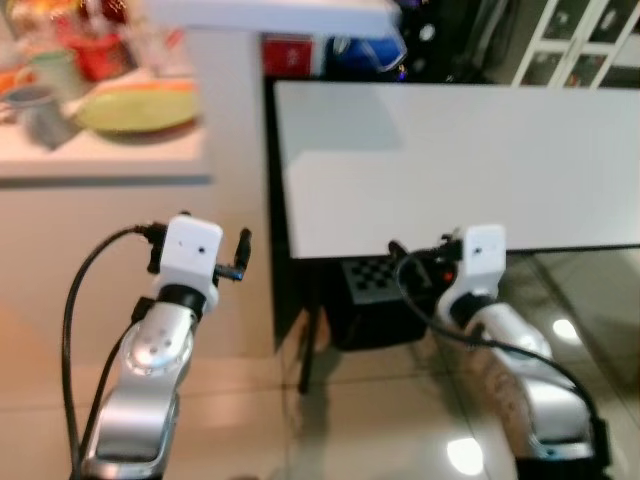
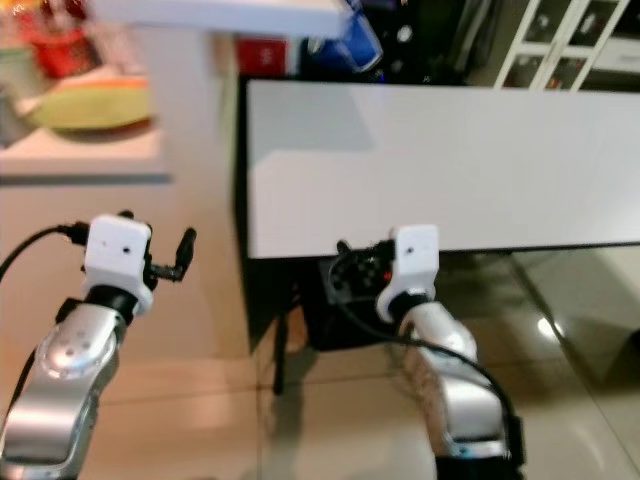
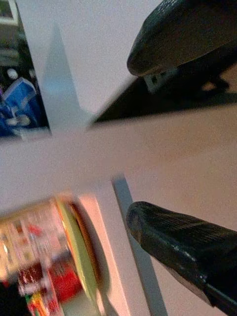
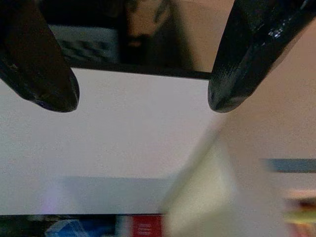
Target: Setting the table
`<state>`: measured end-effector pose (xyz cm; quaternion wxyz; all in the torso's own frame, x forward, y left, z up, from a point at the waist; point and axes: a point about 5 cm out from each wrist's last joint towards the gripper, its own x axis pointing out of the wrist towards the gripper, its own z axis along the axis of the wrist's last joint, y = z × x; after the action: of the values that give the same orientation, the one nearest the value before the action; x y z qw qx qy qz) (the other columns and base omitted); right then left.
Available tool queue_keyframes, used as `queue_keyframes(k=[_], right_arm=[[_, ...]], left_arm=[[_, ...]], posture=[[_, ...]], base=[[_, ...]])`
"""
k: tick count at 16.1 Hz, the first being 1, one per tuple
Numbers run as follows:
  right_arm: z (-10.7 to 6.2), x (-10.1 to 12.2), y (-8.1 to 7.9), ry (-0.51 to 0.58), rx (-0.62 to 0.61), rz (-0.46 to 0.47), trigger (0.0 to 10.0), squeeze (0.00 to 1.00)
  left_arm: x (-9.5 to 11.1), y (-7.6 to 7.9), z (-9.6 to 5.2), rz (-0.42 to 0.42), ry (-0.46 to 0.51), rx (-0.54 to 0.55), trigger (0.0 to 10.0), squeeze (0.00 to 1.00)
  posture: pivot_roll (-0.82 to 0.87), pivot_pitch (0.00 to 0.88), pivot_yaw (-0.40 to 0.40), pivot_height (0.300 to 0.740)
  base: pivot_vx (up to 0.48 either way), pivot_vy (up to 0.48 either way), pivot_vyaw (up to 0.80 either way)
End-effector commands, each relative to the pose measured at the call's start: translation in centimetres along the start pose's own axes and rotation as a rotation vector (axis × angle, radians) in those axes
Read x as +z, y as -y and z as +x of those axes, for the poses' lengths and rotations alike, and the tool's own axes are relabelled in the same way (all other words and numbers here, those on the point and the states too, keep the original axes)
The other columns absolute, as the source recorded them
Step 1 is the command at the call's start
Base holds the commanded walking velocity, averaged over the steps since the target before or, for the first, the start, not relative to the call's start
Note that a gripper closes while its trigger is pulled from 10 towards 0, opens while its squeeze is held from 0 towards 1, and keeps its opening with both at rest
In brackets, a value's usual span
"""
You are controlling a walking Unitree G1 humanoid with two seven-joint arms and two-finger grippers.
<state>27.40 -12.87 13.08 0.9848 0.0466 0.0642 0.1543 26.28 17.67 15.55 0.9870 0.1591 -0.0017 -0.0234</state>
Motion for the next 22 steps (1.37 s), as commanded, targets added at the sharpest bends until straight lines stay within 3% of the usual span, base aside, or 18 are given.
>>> queue_keyframes(k=[1,18,22], right_arm=[[-0.2,0.4,0.6,0.007,-0.011,-0.009,10.0,0.0],[1.5,1.3,-0.1,0.03,0.025,-0.018,10.0,0.0],[1.7,1.6,-0.4,0.043,0.044,-0.022,10.0,0.0]], left_arm=[[0.0,-0.2,0.2,-0.001,0.007,0.015,10.0,0.0],[1.3,0.3,0.8,-0.029,0.053,0.021,10.0,0.0],[2.3,0.2,1.5,-0.065,0.11,0.045,10.0,0.0]], posture=[[0.06,0.0,-0.052,0.74],[0.09,0.0,-0.073,0.74],[0.09,0.0,-0.069,0.74]], base=[[0.0,0.39,0.0],[0.0,0.397,0.0],[0.0,-0.229,0.0]])
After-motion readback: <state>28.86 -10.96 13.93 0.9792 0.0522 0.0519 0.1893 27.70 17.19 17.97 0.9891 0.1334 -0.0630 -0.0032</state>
